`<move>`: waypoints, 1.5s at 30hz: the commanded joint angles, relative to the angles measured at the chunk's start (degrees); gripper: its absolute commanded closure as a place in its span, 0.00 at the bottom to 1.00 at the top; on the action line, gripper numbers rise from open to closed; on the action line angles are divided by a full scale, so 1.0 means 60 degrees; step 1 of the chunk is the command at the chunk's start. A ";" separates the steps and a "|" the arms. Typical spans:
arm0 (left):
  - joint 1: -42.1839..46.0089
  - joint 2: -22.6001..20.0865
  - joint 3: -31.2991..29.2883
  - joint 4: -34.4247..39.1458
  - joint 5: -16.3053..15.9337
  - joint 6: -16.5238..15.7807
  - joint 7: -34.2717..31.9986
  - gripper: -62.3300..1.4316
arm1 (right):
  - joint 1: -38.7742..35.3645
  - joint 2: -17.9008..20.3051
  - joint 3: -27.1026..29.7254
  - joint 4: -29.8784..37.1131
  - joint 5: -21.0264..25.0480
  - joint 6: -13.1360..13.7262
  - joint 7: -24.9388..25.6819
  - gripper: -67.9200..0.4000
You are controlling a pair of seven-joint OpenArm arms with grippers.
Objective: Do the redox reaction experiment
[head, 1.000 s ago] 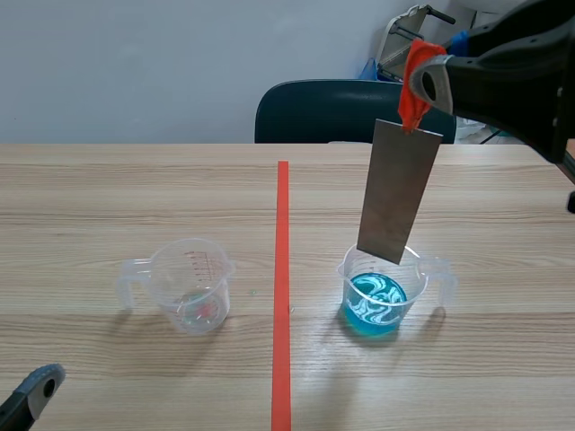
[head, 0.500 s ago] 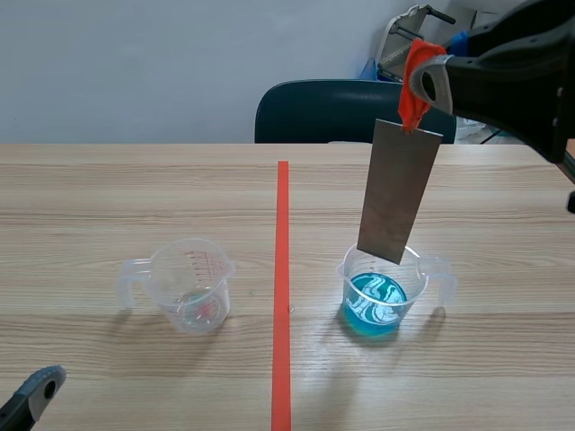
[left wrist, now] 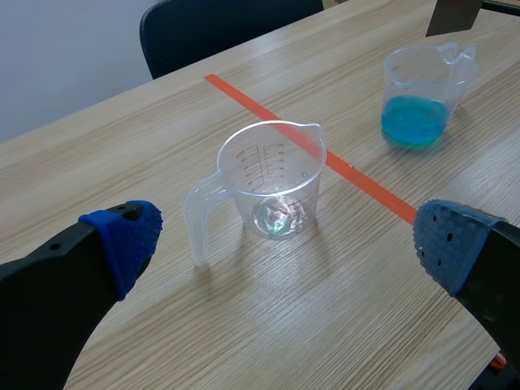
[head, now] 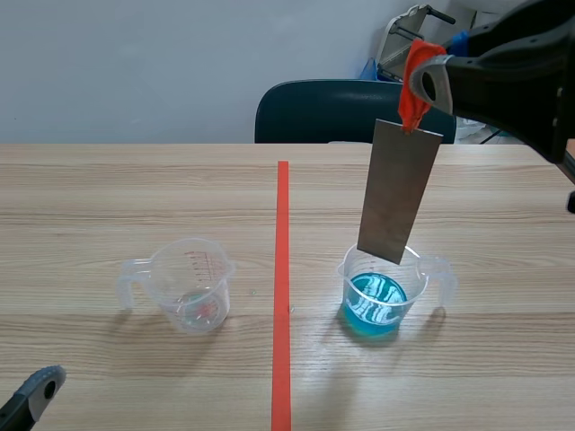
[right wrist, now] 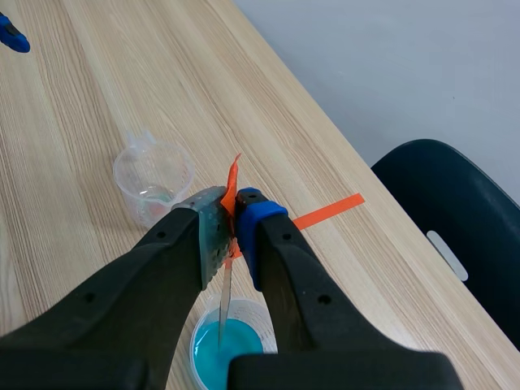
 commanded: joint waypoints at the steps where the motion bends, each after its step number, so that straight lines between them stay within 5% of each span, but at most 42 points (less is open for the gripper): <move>1: 0.0022 0.0025 -0.0029 0.0047 -0.0058 -0.0047 -0.0164 0.00 | 0.0138 0.0047 0.0124 0.0073 0.0135 0.0066 0.0146 0.99; 34: 0.0022 0.0025 -0.0029 0.0047 -0.0058 -0.0047 -0.0160 0.00 | 0.0353 0.0051 0.0066 0.0073 0.0131 0.0066 0.0102 0.99; 45: 0.0022 0.0025 -0.0029 0.0047 -0.0058 -0.0047 -0.0164 0.00 | 0.1840 0.0047 -0.1566 0.0069 0.0127 0.0066 -0.0138 0.98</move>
